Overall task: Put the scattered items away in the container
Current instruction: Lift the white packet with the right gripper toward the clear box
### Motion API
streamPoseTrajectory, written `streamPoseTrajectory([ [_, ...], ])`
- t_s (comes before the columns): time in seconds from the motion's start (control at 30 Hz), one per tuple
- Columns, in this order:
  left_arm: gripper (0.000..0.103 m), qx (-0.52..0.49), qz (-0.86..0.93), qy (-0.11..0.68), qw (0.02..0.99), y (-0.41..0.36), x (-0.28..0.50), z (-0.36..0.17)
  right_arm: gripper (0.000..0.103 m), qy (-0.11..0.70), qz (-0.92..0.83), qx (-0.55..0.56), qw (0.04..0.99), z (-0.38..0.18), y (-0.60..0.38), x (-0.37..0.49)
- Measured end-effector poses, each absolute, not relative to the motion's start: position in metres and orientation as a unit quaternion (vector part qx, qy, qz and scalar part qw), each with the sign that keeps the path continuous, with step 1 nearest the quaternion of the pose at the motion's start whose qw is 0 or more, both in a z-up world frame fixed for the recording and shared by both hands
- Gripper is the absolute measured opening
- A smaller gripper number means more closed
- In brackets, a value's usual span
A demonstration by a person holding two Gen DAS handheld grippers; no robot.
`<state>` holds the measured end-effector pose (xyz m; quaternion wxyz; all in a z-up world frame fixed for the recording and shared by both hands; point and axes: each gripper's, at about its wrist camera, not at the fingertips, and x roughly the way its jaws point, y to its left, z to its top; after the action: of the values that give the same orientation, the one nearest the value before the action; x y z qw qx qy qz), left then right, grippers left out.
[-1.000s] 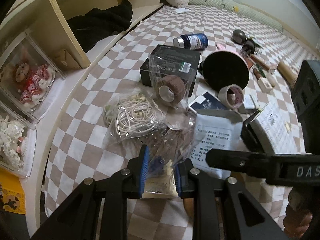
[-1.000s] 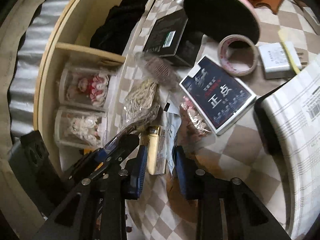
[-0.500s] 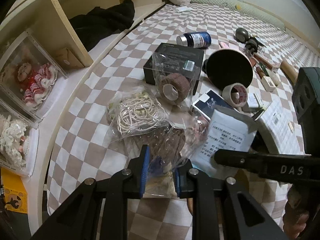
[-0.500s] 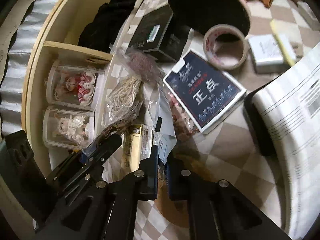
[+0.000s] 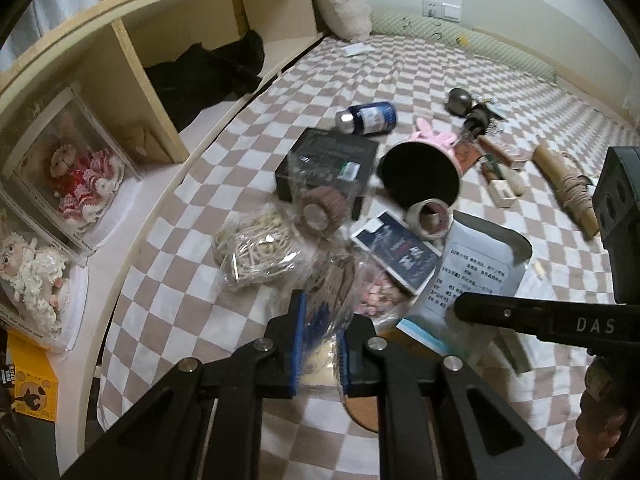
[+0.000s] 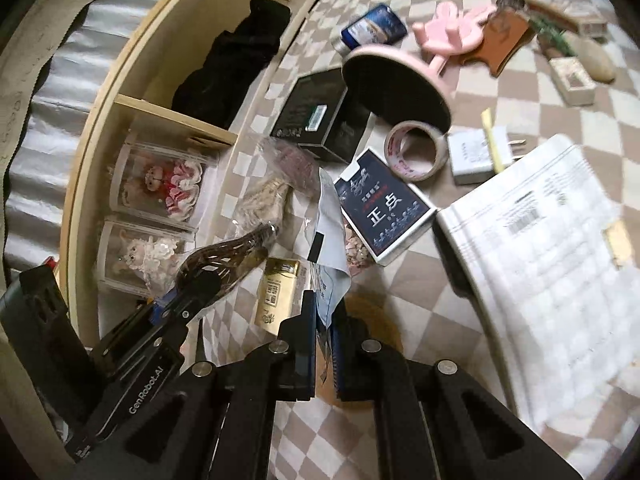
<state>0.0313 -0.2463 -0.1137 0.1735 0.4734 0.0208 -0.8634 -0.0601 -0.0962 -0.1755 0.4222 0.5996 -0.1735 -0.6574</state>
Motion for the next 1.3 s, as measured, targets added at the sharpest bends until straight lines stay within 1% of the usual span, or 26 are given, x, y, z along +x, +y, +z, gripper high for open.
streamPoseTrajectory([
  [0.23, 0.011, 0.453, -0.877, 0.023, 0.156, -0.224, 0.036, -0.092, 0.007, -0.168, -0.683, 0.580, 0.410, -0.151, -0.067, -0.057],
  [0.5, 0.011, 0.428, -0.895, 0.022, 0.124, -0.186, 0.038, -0.066, 0.007, -0.171, -0.713, 0.559, 0.388, -0.128, -0.023, -0.056],
  [1.3, 0.011, 0.387, -0.922, 0.002, 0.024, -0.070, 0.001, -0.022, 0.007, -0.155, -0.800, 0.498, 0.295, -0.076, 0.119, -0.059],
])
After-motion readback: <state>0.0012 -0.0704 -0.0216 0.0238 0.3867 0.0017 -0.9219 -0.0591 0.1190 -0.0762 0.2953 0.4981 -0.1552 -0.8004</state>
